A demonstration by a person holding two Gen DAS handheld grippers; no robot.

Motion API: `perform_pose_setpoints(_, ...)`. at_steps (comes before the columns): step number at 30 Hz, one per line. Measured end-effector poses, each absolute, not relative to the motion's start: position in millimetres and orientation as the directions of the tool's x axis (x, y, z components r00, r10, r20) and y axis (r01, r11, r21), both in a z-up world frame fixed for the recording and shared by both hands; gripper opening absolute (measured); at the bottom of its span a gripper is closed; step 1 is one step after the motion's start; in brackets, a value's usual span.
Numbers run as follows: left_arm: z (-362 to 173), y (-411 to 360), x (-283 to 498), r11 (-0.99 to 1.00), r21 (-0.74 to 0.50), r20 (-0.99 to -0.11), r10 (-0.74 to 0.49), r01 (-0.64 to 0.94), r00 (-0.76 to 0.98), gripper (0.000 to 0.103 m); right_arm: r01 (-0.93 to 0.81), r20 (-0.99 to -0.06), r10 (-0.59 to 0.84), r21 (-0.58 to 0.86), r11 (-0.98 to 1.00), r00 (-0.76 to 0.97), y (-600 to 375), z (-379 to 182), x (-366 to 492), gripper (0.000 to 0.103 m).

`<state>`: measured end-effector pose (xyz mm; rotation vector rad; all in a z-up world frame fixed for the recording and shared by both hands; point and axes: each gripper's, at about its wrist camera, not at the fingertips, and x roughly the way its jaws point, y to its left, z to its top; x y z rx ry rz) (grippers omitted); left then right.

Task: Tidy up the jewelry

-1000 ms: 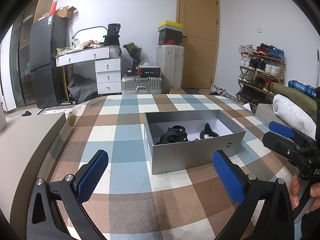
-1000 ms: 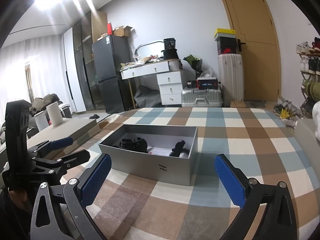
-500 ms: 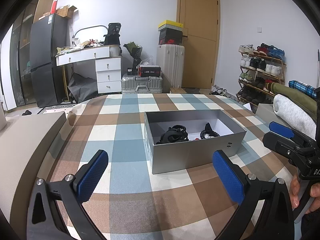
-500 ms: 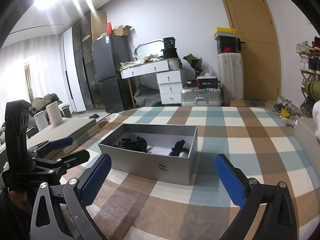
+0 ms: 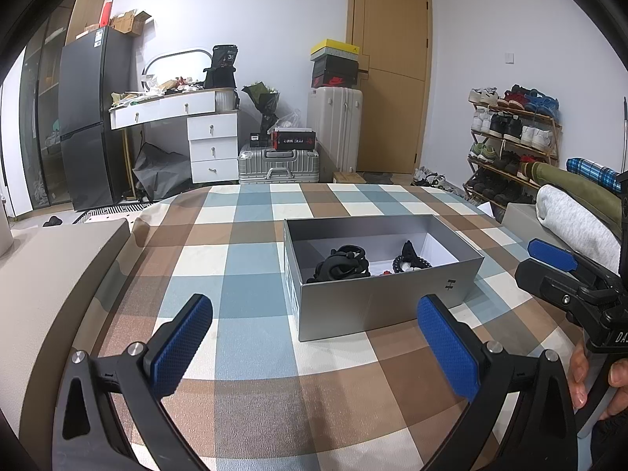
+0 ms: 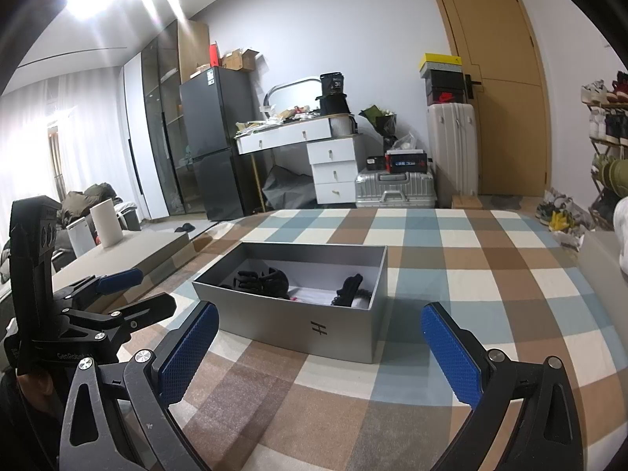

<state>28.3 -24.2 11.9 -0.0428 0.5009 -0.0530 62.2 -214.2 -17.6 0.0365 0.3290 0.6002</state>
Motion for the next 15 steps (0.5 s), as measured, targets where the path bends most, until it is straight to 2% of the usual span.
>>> perform_pose_setpoints(15, 10.4, -23.8, 28.7, 0.998, -0.057, -0.482, -0.061, 0.038, 0.874, 0.102, -0.548, -0.294, 0.560, 0.129, 0.826, 0.775, -214.6, -17.4, 62.4, 0.103)
